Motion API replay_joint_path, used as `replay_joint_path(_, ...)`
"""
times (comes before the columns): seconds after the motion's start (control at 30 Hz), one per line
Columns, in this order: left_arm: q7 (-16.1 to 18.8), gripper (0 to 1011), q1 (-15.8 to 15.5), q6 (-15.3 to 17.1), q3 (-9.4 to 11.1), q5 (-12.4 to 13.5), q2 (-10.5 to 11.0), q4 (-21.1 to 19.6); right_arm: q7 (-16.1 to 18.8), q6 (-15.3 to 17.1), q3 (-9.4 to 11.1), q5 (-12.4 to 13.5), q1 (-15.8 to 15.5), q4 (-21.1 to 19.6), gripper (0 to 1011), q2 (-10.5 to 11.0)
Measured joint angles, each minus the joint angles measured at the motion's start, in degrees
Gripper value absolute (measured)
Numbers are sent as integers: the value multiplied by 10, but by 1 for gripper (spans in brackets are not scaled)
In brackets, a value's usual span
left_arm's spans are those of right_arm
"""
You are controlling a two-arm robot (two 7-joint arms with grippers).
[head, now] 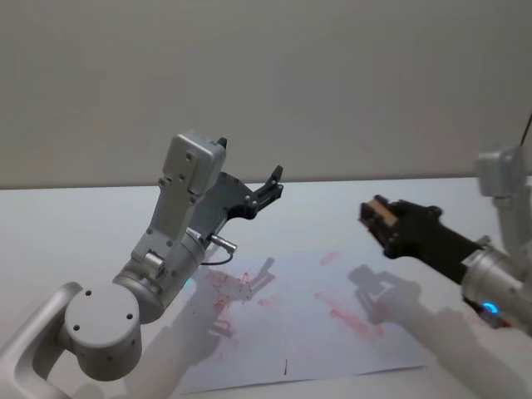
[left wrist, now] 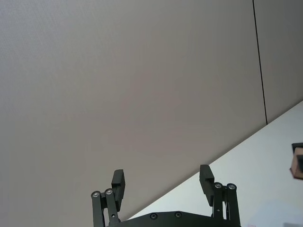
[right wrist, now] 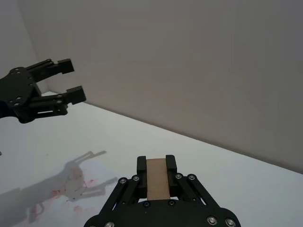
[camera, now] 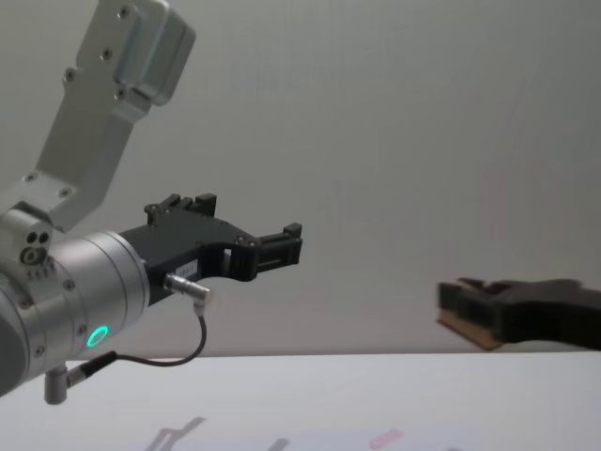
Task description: Use the one hand to pick up the stamp and affix it onto the A4 paper.
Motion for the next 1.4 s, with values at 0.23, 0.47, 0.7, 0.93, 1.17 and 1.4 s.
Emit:
replay_joint_path(0.23, 0, 1001, 0, 0, 0, 0, 0, 0, -43, 9, 23, 16, -36, -34, 218, 34)
replay_joint_path(0.47, 0, 1001, 0, 0, 0, 0, 0, 0, -80, 14, 41, 11, -68, -57, 218, 65)
replay_joint_path(0.7, 0, 1001, 0, 0, 0, 0, 0, 0, -109, 15, 52, -12, -96, -71, 218, 89)
replay_joint_path(0.93, 0, 1001, 0, 0, 0, 0, 0, 0, -131, 15, 58, -33, -113, -75, 218, 103)
replay_joint_path(1.17, 0, 1001, 0, 0, 0, 0, 0, 0, -144, 20, 61, -47, -124, -73, 218, 110)
replay_joint_path(1.4, 0, 1001, 0, 0, 0, 0, 0, 0, -152, 24, 60, -57, -130, -66, 218, 110)
